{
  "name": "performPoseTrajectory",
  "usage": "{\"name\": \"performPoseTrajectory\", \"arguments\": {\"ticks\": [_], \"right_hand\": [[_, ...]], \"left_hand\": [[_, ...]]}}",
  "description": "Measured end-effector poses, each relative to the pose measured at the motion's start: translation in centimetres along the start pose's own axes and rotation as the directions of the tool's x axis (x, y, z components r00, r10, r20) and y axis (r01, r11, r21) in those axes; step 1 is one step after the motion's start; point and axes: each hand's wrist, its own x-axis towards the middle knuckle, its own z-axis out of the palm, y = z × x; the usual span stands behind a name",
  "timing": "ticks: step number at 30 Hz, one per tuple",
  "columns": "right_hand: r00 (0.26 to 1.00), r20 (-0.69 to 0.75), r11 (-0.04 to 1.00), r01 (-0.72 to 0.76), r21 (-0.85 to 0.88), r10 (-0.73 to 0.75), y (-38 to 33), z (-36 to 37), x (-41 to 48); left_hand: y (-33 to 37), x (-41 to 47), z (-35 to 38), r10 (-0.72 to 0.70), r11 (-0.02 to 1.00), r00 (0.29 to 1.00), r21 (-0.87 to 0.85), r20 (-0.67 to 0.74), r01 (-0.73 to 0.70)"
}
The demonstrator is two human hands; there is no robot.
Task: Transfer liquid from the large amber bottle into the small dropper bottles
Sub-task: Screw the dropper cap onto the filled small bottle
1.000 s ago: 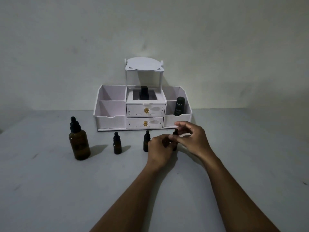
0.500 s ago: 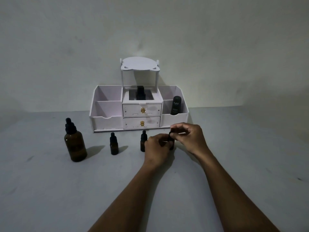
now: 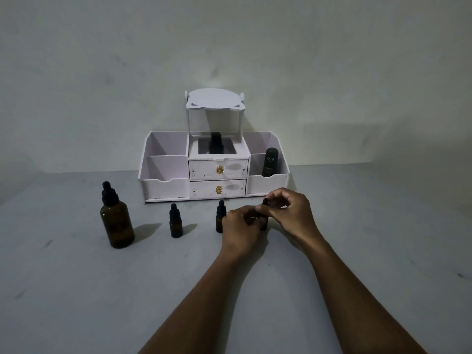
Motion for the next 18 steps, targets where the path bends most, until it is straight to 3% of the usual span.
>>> {"name": "performPoseTrajectory", "arguments": {"ticks": [18], "right_hand": [[0.997, 0.066, 1.0, 0.027, 0.015, -0.028, 0.08, -0.55, 0.05]], "left_hand": [[0.08, -0.08, 0.06, -0.044, 0.999, 0.999, -0.025, 0.014, 0.044]]}}
